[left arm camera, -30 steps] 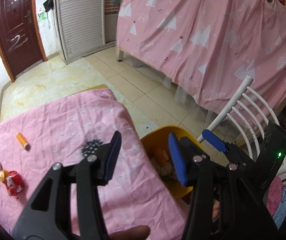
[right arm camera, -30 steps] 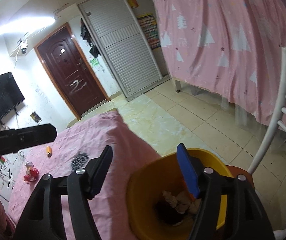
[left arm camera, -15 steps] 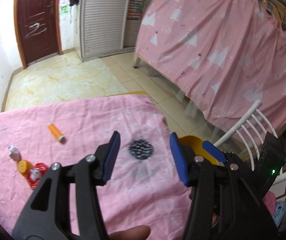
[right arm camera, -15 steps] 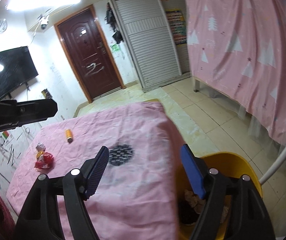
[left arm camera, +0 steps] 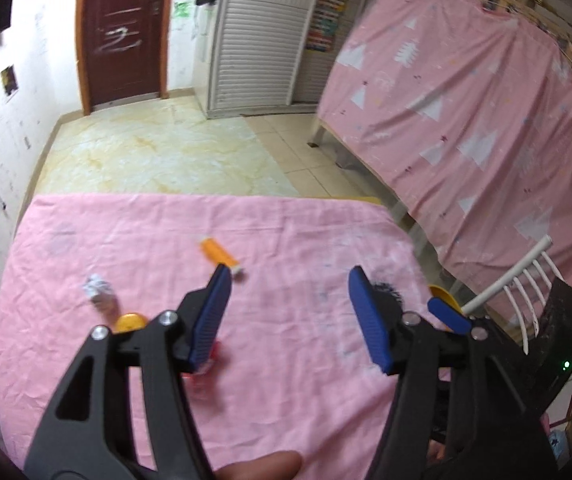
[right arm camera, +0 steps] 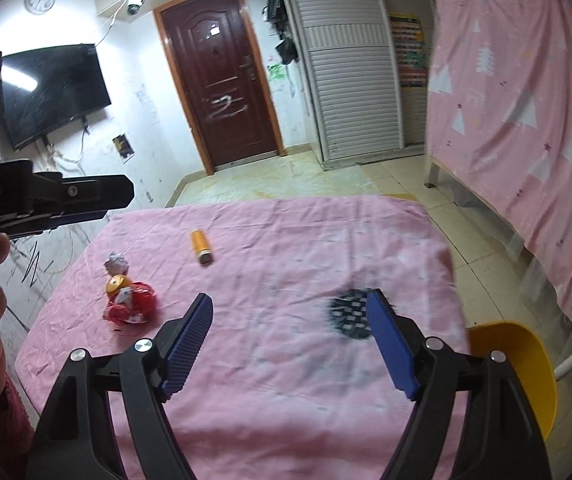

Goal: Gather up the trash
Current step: 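Move both open tools back over the remaining trash on the bed, then grasp the crumpled white paper with the left tool while the right tool grasps the red wrapper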

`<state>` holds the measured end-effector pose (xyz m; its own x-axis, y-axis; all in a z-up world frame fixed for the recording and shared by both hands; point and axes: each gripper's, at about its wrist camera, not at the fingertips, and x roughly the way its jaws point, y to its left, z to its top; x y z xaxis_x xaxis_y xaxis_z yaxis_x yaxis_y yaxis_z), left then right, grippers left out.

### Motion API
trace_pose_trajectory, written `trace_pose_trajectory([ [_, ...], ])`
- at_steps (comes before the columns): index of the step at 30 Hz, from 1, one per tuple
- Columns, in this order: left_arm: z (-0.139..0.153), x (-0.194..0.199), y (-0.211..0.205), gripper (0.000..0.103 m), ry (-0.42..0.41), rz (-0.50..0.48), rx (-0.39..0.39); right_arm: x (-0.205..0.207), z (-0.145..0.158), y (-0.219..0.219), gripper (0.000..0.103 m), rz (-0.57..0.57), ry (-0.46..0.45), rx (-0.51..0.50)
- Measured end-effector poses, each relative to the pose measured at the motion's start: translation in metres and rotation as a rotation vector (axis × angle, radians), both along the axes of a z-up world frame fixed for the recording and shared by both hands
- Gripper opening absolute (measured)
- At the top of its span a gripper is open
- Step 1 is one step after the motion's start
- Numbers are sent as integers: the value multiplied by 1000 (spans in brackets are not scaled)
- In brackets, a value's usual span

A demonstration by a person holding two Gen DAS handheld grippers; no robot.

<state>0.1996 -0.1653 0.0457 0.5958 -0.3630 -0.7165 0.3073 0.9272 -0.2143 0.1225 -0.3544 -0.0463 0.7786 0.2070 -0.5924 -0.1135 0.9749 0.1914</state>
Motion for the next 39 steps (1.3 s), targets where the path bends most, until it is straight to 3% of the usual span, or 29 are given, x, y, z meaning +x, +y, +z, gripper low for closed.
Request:
trace_pose_trajectory([
  [12, -17, 20, 83, 58, 16, 101, 22, 26, -8, 79, 74, 129, 42, -44],
  [21, -48, 37, 130, 58, 86, 175, 51, 39, -19, 126, 74, 222, 82, -53],
  [39, -92, 71, 147, 58, 217, 216, 46, 57, -39, 165, 75, 302, 146, -89],
])
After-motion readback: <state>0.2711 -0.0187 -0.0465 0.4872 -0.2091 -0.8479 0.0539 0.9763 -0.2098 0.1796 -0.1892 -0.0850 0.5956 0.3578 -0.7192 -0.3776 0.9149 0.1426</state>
